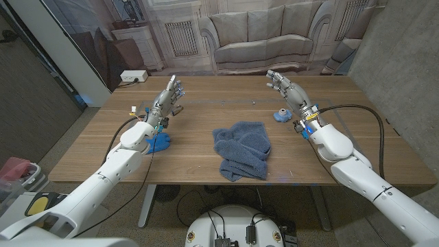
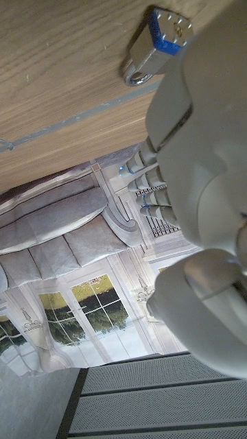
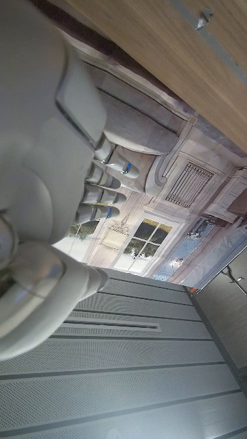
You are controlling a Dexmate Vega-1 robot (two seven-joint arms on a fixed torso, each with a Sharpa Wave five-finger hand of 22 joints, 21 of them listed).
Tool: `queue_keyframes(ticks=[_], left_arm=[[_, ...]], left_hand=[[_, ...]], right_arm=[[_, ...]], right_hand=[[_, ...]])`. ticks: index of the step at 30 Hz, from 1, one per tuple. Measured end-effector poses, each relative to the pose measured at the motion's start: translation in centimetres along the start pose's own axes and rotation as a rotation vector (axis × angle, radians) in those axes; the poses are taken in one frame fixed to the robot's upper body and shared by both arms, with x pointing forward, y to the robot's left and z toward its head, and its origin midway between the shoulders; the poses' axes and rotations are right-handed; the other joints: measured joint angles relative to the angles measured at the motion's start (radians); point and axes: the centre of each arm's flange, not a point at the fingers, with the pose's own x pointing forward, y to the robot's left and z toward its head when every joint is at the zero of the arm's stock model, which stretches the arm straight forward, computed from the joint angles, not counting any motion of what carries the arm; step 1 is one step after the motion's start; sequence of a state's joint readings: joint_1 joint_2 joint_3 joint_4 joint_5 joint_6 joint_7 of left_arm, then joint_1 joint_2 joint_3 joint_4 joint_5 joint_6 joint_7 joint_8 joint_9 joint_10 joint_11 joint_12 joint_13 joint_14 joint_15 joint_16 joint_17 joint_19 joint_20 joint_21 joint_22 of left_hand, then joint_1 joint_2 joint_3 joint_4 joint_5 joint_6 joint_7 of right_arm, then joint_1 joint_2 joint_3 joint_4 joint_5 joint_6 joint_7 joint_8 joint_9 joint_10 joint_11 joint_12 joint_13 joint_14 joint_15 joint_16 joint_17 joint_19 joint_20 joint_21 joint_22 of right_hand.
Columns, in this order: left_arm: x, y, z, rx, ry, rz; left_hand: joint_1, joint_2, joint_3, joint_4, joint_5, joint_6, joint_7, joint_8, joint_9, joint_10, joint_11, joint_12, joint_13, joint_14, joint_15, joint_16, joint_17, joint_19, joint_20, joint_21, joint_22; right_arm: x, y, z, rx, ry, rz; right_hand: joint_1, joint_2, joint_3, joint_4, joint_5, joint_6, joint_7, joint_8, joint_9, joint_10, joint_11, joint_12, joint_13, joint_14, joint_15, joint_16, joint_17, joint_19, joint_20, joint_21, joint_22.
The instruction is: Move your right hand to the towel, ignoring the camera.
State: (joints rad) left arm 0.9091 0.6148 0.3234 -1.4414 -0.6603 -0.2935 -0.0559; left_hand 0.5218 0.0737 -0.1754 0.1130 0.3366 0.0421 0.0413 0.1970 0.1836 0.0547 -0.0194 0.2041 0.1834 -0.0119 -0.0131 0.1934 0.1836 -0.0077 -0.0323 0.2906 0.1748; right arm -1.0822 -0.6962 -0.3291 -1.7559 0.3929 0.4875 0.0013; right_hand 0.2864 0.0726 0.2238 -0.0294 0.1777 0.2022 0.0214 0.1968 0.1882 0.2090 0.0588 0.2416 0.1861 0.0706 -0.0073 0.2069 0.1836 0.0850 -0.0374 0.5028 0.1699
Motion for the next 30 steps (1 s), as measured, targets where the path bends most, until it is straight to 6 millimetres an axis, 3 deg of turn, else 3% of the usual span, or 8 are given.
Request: queue_keyframes(ticks=[30], left_arm=[[-0.4,-0.3,-0.4,-0.008,0.002,-0.009]], left_hand=[[0.004,0.004,-0.003,-0.003,0.0,0.007,0.007,0.0,0.0,0.011,-0.004,0.0,0.0,0.005,0.005,0.0,0.0,0.009,0.002,-0.007,0.0]], right_arm=[[-0.6,2.1,1.6,-0.066,-0.045,0.059]], right_hand=[[0.0,0.0,-0.003,-0.003,0.0,0.005,-0.005,0.0,0.0,0.009,-0.002,0.0,0.0,0.013,0.002,0.0,0.0,0.009,0.002,-0.008,0.0]])
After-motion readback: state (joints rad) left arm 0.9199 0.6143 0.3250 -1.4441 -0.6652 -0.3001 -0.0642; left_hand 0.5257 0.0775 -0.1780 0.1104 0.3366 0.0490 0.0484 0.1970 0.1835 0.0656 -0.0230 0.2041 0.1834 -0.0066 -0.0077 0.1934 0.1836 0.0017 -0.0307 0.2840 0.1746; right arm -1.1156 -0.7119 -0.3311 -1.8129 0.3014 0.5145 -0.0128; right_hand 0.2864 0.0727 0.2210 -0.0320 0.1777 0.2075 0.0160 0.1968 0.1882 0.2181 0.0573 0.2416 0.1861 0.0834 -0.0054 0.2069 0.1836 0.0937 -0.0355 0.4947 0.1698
